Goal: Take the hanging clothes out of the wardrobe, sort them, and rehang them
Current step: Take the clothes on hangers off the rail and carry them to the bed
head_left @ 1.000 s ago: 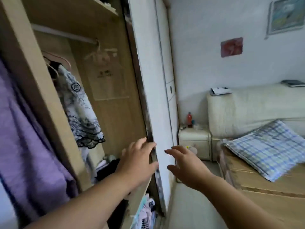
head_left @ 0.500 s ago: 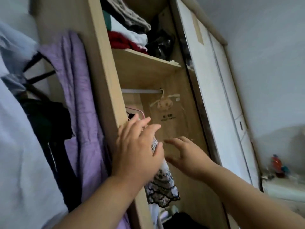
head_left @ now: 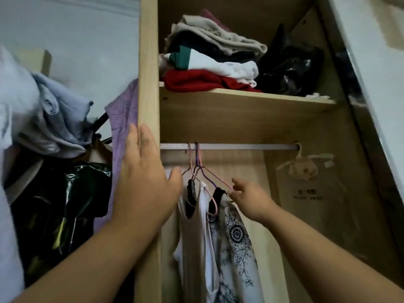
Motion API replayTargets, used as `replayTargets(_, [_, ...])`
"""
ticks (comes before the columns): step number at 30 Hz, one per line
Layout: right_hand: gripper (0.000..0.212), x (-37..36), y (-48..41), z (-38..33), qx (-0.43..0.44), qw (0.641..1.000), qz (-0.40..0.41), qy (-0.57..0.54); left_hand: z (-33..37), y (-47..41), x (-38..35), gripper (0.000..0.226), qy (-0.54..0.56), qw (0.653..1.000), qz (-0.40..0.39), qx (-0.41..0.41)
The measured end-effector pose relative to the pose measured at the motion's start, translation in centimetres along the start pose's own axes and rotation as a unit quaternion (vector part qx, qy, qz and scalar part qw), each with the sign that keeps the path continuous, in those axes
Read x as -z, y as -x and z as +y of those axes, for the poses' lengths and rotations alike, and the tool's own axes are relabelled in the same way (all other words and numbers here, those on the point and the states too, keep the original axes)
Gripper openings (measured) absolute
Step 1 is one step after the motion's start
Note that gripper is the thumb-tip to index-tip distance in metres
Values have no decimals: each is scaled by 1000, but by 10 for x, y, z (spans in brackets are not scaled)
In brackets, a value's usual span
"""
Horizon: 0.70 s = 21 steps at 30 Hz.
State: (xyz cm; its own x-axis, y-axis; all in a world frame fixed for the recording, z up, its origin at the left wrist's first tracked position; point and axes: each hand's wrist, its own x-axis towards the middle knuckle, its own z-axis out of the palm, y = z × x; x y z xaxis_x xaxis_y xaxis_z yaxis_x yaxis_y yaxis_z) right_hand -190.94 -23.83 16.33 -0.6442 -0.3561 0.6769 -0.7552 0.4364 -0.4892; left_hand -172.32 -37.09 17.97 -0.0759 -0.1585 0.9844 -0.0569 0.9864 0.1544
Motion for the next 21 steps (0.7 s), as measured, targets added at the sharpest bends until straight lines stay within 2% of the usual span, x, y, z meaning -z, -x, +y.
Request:
replayTargets(5, [51, -9, -51, 8, -9, 998, -8, -68, 4, 5, 0, 88, -43, 998, 28, 37])
replayTargets(10, [29, -13, -80, 18, -71, 994, -16, -86, 8, 7, -2, 85, -81, 995, 46, 47])
replayTargets(14, [27, -10, -94, 31, -49, 998, 21, -15, 12, 8, -1, 86, -95, 993, 48, 52])
replayTargets(21, [31, 19, -97, 40, -41, 997, 64, -24, 13, 8, -1, 85, -108, 991, 48, 67])
